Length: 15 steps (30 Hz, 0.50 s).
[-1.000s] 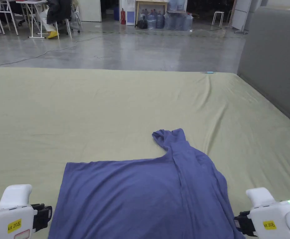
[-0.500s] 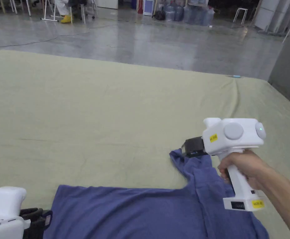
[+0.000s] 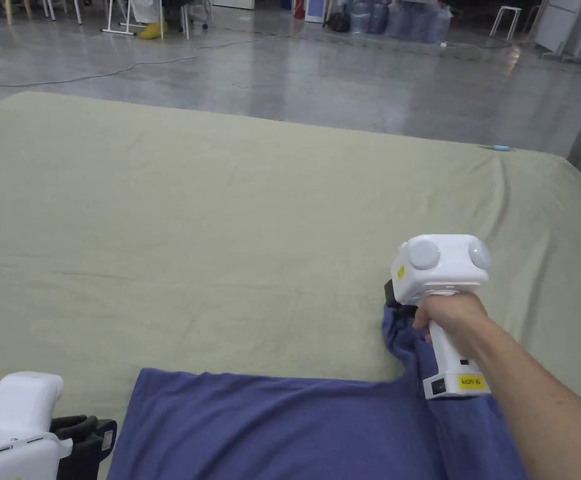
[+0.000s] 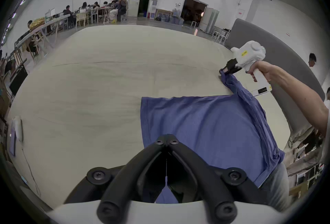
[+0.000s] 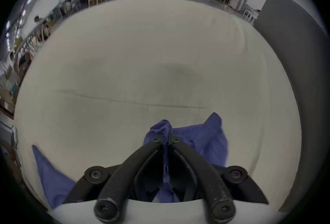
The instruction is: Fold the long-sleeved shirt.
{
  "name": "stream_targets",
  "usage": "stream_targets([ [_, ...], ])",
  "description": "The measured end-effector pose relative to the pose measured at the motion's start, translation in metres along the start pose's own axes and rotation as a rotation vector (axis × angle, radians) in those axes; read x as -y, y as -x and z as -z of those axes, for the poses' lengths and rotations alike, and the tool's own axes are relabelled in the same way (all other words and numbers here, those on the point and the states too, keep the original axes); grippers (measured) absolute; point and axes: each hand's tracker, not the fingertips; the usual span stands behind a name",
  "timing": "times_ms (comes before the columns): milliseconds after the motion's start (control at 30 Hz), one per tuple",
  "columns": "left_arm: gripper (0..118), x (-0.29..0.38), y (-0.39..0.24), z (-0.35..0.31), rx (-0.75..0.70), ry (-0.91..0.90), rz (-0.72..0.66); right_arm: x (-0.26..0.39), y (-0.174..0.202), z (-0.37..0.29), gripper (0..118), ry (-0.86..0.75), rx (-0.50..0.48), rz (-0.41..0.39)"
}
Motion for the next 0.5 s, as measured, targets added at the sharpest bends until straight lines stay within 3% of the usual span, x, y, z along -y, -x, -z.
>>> stream_targets([
  [133, 0, 0.001, -0.007, -0.012, 0.002, -0.019, 0.005, 0.034, -0.026, -0.095, 0, -0.168, -0.055, 0.022],
  [300, 0, 0.011, -0.031, -0.039, 0.055, -0.061, 0.022, 0.129, -0.053, -0.192, 0, -0.260, -0.110, 0.093],
  [500, 0, 0.030, -0.054, -0.062, 0.094, -0.058, 0.045, 0.253, -0.064, -0.177, 0, -0.126, -0.125, 0.246],
])
